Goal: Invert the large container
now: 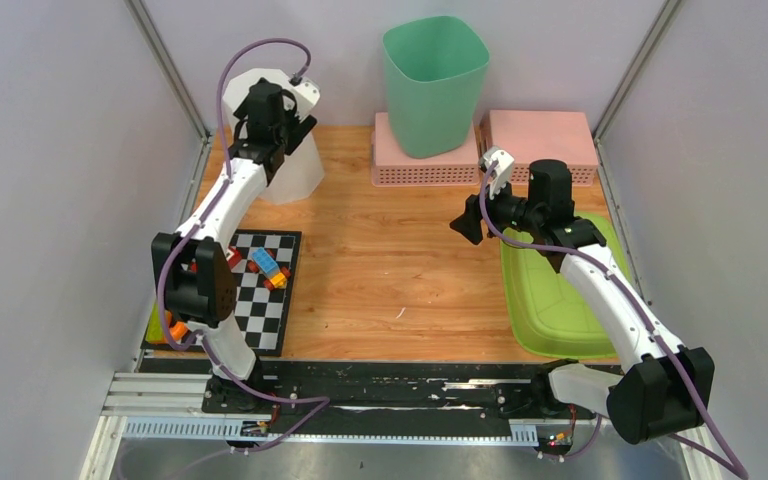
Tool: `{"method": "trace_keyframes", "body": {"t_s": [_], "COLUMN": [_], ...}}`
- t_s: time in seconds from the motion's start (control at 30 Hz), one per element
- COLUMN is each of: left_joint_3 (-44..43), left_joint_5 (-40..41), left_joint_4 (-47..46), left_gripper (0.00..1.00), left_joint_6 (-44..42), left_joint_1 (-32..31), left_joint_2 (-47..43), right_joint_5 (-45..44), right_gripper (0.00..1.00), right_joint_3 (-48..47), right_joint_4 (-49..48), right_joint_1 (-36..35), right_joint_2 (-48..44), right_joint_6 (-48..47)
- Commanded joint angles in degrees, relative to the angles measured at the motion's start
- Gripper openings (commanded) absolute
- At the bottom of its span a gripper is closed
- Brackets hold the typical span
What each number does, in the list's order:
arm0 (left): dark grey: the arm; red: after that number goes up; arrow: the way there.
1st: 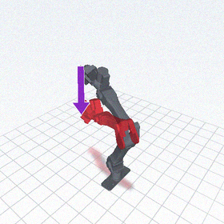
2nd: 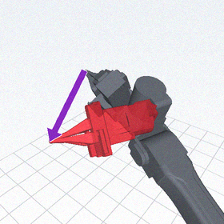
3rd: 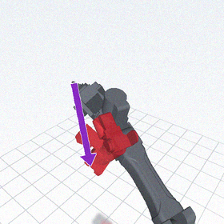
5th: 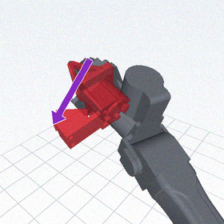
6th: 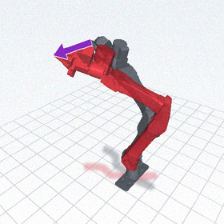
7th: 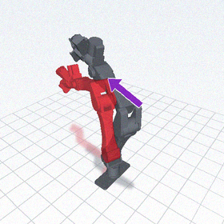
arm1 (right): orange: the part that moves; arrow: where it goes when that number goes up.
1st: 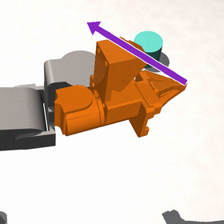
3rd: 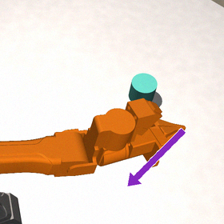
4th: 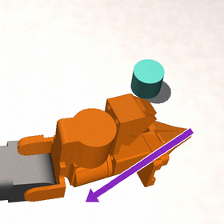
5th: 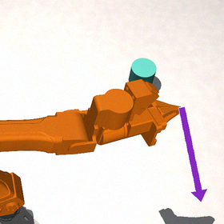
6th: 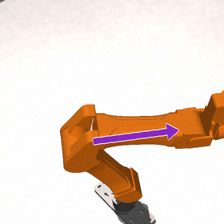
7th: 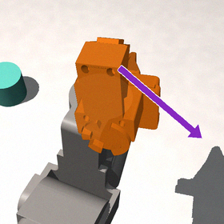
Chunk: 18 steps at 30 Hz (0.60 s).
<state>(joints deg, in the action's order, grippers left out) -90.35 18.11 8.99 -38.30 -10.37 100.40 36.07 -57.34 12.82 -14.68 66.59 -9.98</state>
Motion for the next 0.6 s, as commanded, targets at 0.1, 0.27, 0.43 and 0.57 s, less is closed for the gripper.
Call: {"method": "trace_keyframes", "body": {"t_s": [0.1, 0.27, 0.43, 0.57], "left_joint_3": [-3.4, -4.7, -4.6, -5.3], "left_joint_5": [-2.2, -3.1, -4.2, -4.3], "left_joint_4": [-2.1, -2.0, -2.1, -1.4], "left_gripper": [1.0, 1.0, 1.0, 1.0], "left_joint_6": [-3.5, -4.4, -6.0, -5.8], "left_joint_1": [3.8, 6.3, 8.1, 9.1], "left_joint_2": [2.1, 3.1, 3.4, 3.7], "right_joint_5": [0.8, 0.7, 0.8, 0.8], "right_gripper": [0.72, 0.72, 0.72, 0.72], "right_joint_3": [0.8, 0.8, 0.8, 0.8], "right_joint_4": [-1.0, -1.0, -1.0, -1.1], "right_joint_1": [0.9, 1.0, 0.9, 0.9], "right_joint_2": [-0.1, -0.2, -0.1, -0.3], "right_joint_6": [0.7, 0.7, 0.7, 0.7]}}
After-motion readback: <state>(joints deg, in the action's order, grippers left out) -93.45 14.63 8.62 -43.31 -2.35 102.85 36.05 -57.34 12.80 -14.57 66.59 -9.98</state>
